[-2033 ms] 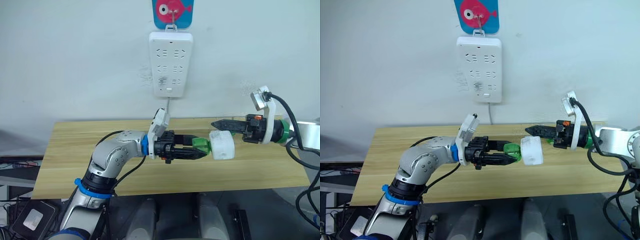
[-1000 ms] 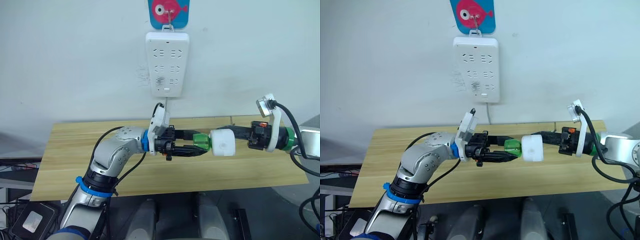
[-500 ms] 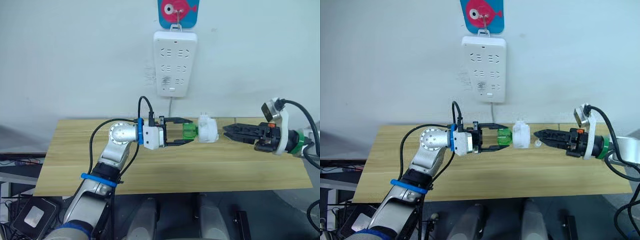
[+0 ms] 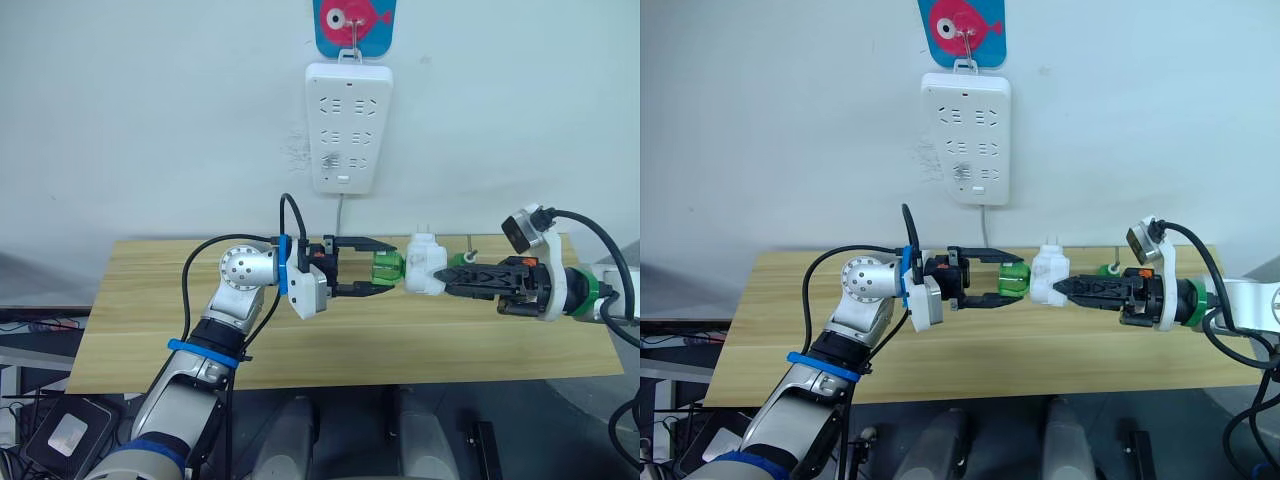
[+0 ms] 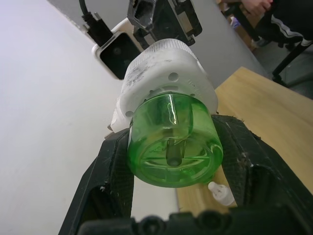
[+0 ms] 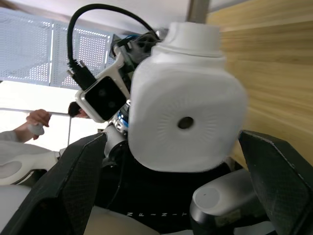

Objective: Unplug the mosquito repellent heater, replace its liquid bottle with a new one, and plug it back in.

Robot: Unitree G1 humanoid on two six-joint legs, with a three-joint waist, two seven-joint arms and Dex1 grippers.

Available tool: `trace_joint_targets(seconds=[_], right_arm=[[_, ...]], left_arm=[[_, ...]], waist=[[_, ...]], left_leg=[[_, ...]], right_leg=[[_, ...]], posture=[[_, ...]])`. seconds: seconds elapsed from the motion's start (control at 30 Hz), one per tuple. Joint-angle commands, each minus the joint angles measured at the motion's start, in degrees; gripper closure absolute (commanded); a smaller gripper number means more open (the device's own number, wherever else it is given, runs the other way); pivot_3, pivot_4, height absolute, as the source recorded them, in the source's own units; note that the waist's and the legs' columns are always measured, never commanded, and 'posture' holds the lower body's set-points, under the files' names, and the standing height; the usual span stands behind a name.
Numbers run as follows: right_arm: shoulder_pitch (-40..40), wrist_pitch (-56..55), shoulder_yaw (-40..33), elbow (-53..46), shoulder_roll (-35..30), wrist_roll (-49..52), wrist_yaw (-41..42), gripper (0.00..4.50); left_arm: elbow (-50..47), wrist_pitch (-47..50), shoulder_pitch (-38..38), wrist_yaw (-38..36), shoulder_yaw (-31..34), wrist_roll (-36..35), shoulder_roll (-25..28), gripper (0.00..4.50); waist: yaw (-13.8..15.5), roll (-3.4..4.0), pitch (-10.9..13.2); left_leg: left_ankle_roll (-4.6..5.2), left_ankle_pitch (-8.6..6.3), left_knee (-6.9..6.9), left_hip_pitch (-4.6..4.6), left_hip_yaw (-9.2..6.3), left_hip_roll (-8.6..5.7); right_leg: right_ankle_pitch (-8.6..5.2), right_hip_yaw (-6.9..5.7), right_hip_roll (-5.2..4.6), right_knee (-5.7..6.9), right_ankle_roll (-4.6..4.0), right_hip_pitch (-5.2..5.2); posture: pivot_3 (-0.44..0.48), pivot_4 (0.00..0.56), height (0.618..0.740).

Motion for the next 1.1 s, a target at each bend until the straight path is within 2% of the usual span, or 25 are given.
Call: trace_joint_targets(seconds=[0.03,0.17,0.27,0.33,0.37,0.53,0.63,0.67,0.83,1.0,1.1], right_arm=[[-0.8,-2.3,1.0,-2.6,2.0,1.5,-2.4,0.04],[-1.3,-3.9,1.0,-2.6,4.6,1.5,-5.1,0.04],[-1.5,-3.7,0.1,-1.9,5.2,1.5,-5.4,0.64],[-1.5,-3.2,-0.6,-1.1,5.4,1.5,-4.7,1.31],[-1.5,-2.9,-0.7,-1.1,5.4,1.5,-4.2,1.42],[-0.3,-4.0,-0.8,-4.0,5.9,1.5,-4.7,1.42],[0.1,-6.4,-1.1,-5.2,6.6,1.5,-8.8,1.42],[0.3,-7.4,-1.2,-5.5,6.8,1.5,-11.0,1.42],[1.9,-14.4,-0.7,-7.7,6.4,0.2,-24.2,1.42],[1.3,-17.4,1.6,-12.1,7.4,-1.9,-33.2,1.42],[0.7,-19.1,2.8,-14.8,8.4,-0.4,-36.9,1.42]], left_arm=[[-1.7,-0.7,-0.1,1.0,-0.8,-0.3,-0.8,2.24],[-1.7,-0.7,-0.3,1.0,-0.9,-0.5,-0.9,2.24],[-1.8,-0.4,-0.1,1.0,-0.8,-0.7,-0.7,2.24],[-1.8,-0.2,0.2,1.0,-0.8,-0.8,-0.5,2.24],[-1.9,-0.1,0.3,1.0,-0.8,-0.8,-0.4,2.24],[-2.2,1.7,0.5,2.8,-0.7,-0.2,-0.8,2.24],[-3.3,8.5,0.0,4.9,-0.4,0.6,-0.6,2.24],[-4.3,11.8,0.0,5.3,-0.4,0.7,-0.3,1.5],[-11.1,25.6,0.4,7.9,-1.3,4.0,2.5,0.02],[-17.4,33.5,1.4,12.0,-4.0,12.1,4.1,0.0],[-20.2,36.3,2.2,15.6,-6.0,17.1,3.2,0.0]], waist=[[0.0,-0.01,0.0],[0.0,-0.01,0.0],[-0.1,-0.01,0.0],[-0.1,0.0,0.0],[-0.1,0.0,0.0],[-0.2,0.0,0.0],[-0.2,0.0,0.0],[-0.3,0.0,0.0],[-0.7,0.01,0.0],[-1.1,0.04,0.0],[-1.2,0.06,0.0]], left_leg=[[0.0,0.0,0.0,0.01,0.0,0.0],[0.0,0.0,0.0,0.0,0.01,0.0],[0.0,0.0,0.0,0.0,0.0,0.0],[0.0,0.0,0.0,0.0,-0.01,-0.01],[0.0,0.0,0.0,0.0,-0.01,-0.01],[0.0,0.0,0.0,0.0,-0.02,0.0],[0.0,0.0,0.01,0.0,0.0,-0.02],[0.0,0.0,0.02,0.0,-0.01,-0.02],[0.0,0.0,0.02,0.0,-0.04,-0.02],[0.0,0.0,0.02,0.0,-0.02,-0.03],[0.0,0.0,0.01,0.0,-0.01,-0.02]], right_leg=[[0.0,-0.01,0.0,0.0,0.0,0.0],[0.0,0.0,0.0,0.01,0.0,-0.01],[0.0,0.0,0.0,0.01,0.0,-0.01],[0.0,-0.01,0.0,0.0,0.0,-0.01],[0.0,-0.01,0.0,0.0,0.0,-0.01],[0.0,-0.02,0.0,0.01,0.0,0.0],[0.0,0.0,0.0,0.02,0.0,0.0],[0.0,0.0,0.0,0.03,0.0,0.0],[0.0,0.0,0.01,0.04,0.0,-0.01],[0.0,0.01,0.01,0.04,0.0,-0.01],[0.0,0.03,0.01,0.04,0.0,-0.02]], posture=[[0.015,0.277,0.74],[0.016,0.28,0.74],[0.016,0.28,0.74],[0.015,0.281,0.74],[0.015,0.281,0.74],[0.015,0.285,0.74],[0.015,0.285,0.74],[0.015,0.288,0.74],[0.001,0.279,0.74],[-0.003,0.272,0.74],[-0.003,0.265,0.74]])
